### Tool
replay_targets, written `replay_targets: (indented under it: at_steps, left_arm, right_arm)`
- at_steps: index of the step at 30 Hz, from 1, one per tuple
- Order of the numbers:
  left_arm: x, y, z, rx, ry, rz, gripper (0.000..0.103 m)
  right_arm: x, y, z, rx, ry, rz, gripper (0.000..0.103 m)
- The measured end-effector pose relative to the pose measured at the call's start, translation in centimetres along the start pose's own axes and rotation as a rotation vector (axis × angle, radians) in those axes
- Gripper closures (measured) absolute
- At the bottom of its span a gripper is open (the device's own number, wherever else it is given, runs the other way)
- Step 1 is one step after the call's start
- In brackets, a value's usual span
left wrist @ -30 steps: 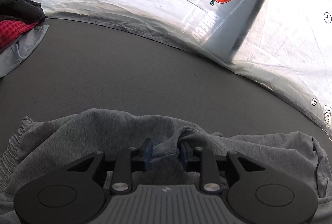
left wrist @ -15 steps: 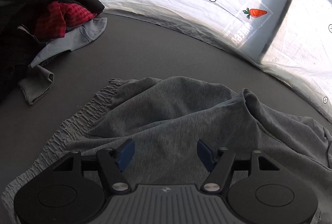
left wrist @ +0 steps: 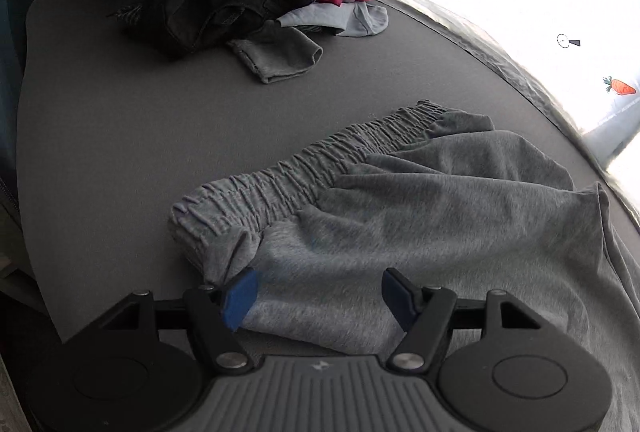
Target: Fold clothes
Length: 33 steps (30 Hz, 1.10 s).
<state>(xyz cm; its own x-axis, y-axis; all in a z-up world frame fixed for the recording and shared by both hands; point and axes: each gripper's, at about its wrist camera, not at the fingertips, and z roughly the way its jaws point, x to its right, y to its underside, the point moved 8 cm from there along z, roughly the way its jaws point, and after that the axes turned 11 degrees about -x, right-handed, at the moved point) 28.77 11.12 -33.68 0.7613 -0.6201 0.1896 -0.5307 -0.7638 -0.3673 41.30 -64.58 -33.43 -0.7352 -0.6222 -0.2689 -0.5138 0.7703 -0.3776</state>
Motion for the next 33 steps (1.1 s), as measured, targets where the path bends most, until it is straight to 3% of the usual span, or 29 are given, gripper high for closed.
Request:
replay_targets:
  at_steps: [8,14,20,21,22,23,24,25,29,33]
  left_arm:
    - [-1.0,0.4,-0.9,-0.035,0.081,-0.091,0.032]
    - [-2.3,0.8,-0.5,-0.041,0.052,-0.103,0.030]
    - [-3.1,-1.2,1.2,0.000,0.038,-0.097,0.032]
    - [-3.2,-1.5,1.3,0.009,0.033,-0.102,0.036]
    - [-3.3,-1.9,1.4,0.020,0.028,-0.109,0.050]
    - [-3.5,-2.3,1.4,0.029,0.016,-0.117,0.058]
    - [-3.7,-2.7,1.4,0.036,0.008,-0.125,0.074]
    - [-4.0,-3.1,1.4,0.042,0.022,-0.144,0.093]
    - [-5.0,-5.5,0.4,0.083,0.075,-0.210,0.095]
    - [-4.6,-9.0,-3.0,0.170,0.123,-0.167,0.095]
  right_arm:
    - [0.2,-0.1,-0.1,-0.002,-0.011,0.031,0.058]
    - [0.5,0.2,-0.3,-0.006,-0.032,0.036,0.058]
    - [0.1,-0.4,0.2,-0.006,-0.032,0.007,0.055]
    - [0.0,-0.6,0.3,-0.002,-0.029,-0.006,0.057]
    - [-0.2,-0.8,0.4,0.000,-0.022,-0.025,0.068]
    - [-0.3,-1.0,0.6,0.001,-0.012,-0.046,0.088]
    - [-0.3,-1.2,0.8,-0.002,-0.022,-0.046,0.099]
    - [-0.2,-1.4,0.8,-0.007,-0.043,-0.034,0.102]
    - [-0.3,-2.7,-1.0,0.047,-0.101,-0.021,0.103]
    - [-1.1,-5.0,-6.1,0.153,-0.180,-0.065,0.103]
